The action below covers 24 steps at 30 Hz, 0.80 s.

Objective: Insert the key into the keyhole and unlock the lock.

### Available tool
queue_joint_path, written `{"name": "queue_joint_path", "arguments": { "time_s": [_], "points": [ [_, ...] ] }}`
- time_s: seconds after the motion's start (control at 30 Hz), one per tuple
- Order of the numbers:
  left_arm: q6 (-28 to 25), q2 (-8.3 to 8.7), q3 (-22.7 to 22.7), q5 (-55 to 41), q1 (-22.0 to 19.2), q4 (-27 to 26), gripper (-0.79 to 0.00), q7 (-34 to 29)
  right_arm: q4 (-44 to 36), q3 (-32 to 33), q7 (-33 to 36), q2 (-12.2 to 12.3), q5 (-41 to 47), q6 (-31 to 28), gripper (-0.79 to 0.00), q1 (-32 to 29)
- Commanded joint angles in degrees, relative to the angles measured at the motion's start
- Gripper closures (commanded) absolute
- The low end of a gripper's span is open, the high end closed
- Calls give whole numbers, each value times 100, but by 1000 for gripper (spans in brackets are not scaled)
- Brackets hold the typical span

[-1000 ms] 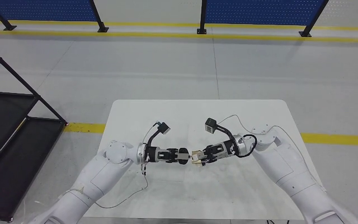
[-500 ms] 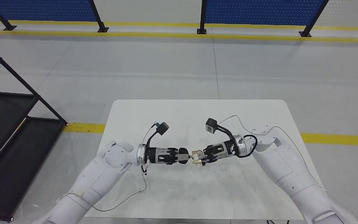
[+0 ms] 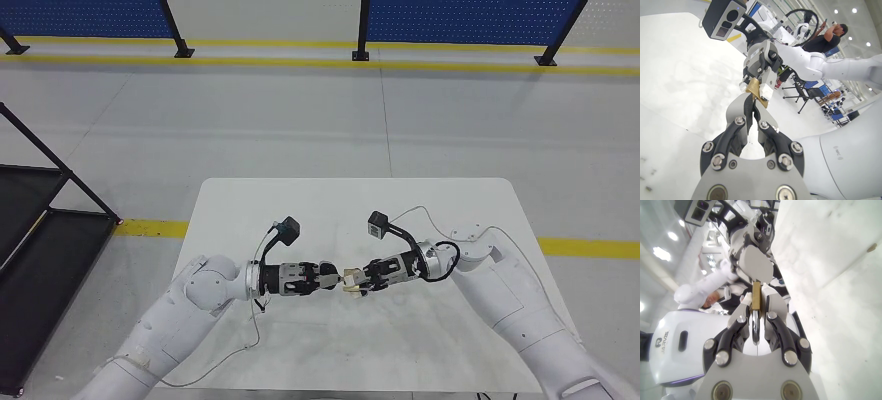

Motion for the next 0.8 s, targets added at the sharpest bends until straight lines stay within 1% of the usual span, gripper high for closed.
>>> {"name": "queue_joint_path", "arguments": {
  "time_s": [0.0,0.37,0.53,0.77],
  "points": [
    [-43,1,-31,273,57,-76,0,192,4,4,5,-1,4,4,0,-4],
    [-403,3,-196,1354,299,-321,0,1062,21,21,0,-7,-7,4,0,-15],
    [-406,1,-273,1896,400,-415,0,1418,25,28,3,-10,-13,2,0,-19],
    [-343,-17,-234,2314,479,-445,0,1728,28,37,-4,-15,-18,-8,0,-29]
  ]
}}
